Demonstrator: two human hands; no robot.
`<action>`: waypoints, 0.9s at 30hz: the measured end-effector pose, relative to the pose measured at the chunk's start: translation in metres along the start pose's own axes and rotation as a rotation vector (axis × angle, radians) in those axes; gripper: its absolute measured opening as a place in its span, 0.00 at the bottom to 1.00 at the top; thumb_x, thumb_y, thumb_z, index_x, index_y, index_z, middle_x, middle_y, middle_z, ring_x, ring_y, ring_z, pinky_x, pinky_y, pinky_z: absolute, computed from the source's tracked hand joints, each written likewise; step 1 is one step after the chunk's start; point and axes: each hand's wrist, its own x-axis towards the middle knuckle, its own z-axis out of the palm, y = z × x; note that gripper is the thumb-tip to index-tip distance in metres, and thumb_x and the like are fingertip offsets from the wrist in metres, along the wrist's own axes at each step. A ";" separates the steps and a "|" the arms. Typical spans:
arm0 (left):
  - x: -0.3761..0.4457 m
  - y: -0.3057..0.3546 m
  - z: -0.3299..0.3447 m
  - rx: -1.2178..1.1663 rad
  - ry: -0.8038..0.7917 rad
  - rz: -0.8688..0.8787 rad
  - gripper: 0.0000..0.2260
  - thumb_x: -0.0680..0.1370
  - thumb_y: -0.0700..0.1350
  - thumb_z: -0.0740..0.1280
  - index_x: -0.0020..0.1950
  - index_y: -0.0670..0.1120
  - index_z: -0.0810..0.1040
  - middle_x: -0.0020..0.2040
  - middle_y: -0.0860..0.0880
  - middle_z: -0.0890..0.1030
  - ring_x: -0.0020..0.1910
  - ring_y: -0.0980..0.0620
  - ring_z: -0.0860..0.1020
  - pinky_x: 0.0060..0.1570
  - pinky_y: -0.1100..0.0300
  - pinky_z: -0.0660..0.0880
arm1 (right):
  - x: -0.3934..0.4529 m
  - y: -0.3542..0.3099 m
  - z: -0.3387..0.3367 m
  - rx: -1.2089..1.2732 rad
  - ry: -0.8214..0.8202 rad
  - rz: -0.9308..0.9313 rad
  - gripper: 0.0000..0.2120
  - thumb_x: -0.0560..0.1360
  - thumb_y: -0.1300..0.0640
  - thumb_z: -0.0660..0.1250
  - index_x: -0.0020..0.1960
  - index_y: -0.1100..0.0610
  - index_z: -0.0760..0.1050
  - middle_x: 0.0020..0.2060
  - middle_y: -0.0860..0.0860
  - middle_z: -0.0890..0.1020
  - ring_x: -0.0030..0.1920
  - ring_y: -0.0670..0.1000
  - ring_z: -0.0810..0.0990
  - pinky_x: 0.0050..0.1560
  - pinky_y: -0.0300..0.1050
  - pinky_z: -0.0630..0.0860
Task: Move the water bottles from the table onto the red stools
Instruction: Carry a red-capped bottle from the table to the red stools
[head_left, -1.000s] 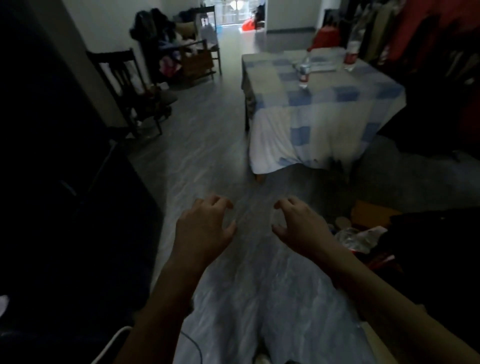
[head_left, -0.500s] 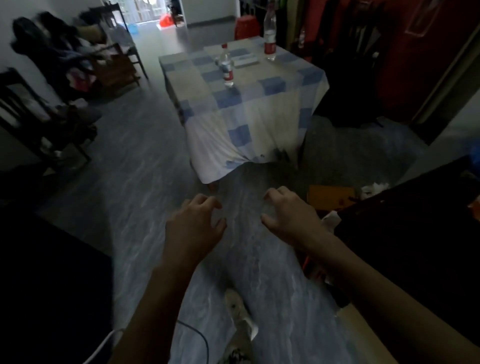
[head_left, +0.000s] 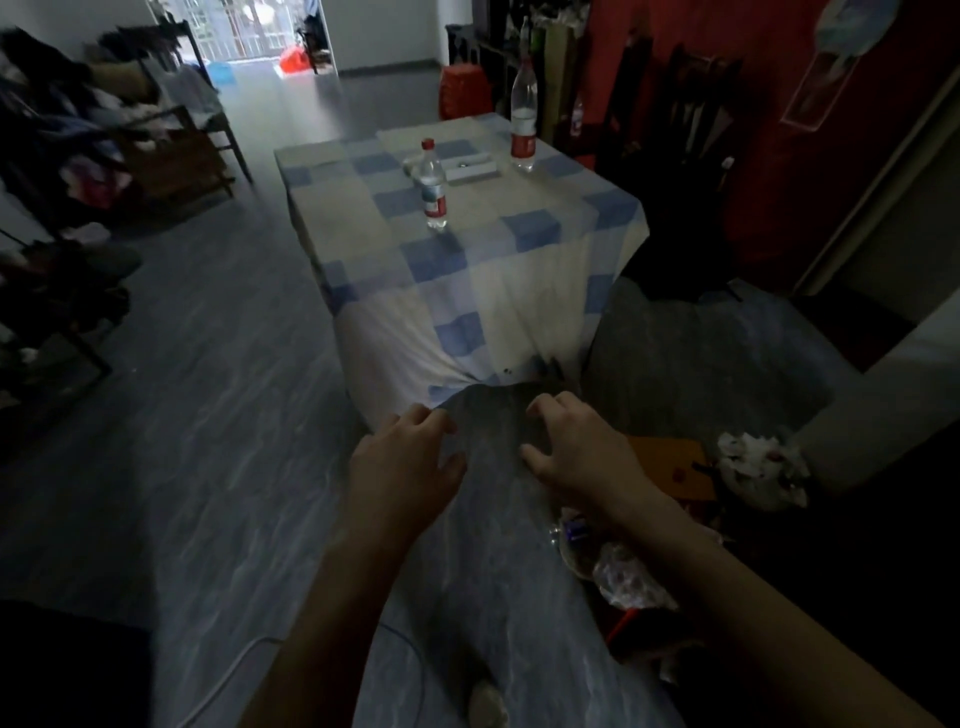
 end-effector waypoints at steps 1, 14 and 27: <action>0.014 -0.002 0.001 -0.005 0.002 0.002 0.12 0.75 0.57 0.66 0.54 0.53 0.78 0.55 0.53 0.79 0.52 0.49 0.79 0.44 0.55 0.73 | 0.011 0.001 -0.001 0.000 -0.001 0.015 0.20 0.75 0.48 0.66 0.64 0.54 0.70 0.59 0.54 0.74 0.59 0.55 0.75 0.55 0.52 0.77; 0.140 -0.046 0.020 -0.034 -0.048 0.012 0.13 0.76 0.58 0.65 0.58 0.54 0.78 0.58 0.54 0.78 0.54 0.50 0.78 0.48 0.53 0.77 | 0.148 0.008 0.000 -0.003 -0.013 0.065 0.19 0.75 0.47 0.67 0.63 0.53 0.71 0.59 0.52 0.74 0.60 0.53 0.75 0.56 0.54 0.77; 0.354 -0.099 0.044 0.062 -0.082 -0.044 0.12 0.76 0.56 0.64 0.57 0.55 0.77 0.59 0.54 0.78 0.56 0.50 0.76 0.48 0.54 0.74 | 0.393 0.019 0.002 0.149 0.015 -0.017 0.20 0.74 0.47 0.69 0.64 0.51 0.70 0.60 0.51 0.76 0.56 0.50 0.77 0.53 0.46 0.77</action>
